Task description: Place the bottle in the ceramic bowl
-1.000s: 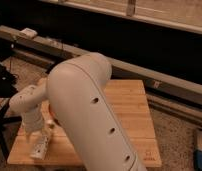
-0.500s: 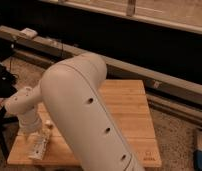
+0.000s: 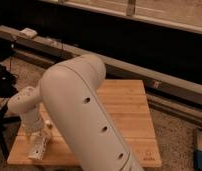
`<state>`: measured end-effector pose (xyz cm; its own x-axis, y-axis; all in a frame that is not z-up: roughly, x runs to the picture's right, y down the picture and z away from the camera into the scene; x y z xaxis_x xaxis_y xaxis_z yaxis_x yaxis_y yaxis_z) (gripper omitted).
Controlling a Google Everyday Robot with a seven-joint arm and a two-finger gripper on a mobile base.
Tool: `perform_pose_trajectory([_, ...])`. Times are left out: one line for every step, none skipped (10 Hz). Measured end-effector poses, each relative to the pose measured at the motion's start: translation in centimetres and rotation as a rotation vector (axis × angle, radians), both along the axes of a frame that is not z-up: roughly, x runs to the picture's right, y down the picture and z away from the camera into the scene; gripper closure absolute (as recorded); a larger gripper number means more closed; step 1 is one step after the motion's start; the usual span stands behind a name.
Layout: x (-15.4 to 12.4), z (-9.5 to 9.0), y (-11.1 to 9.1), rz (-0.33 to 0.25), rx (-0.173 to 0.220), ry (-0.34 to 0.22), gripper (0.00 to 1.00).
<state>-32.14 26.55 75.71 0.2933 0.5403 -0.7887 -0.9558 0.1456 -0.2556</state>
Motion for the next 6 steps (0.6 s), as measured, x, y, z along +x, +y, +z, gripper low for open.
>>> perform_pose_trajectory([-0.07, 0.14, 0.15, -0.004, -0.004, 0.004, 0.36])
perform_pose_trajectory([-0.07, 0.28, 0.28, -0.007, -0.007, 0.008, 0.40])
perform_pose_trajectory([-0.09, 0.37, 0.31, -0.011, -0.008, 0.009, 0.48])
perform_pose_trajectory([-0.22, 0.44, 0.45, -0.019, -0.010, 0.004, 0.60])
perform_pose_trajectory([-0.36, 0.45, 0.53, -0.024, -0.012, 0.000, 0.70])
perform_pose_trajectory([-0.42, 0.45, 0.48, -0.023, -0.014, -0.003, 0.80])
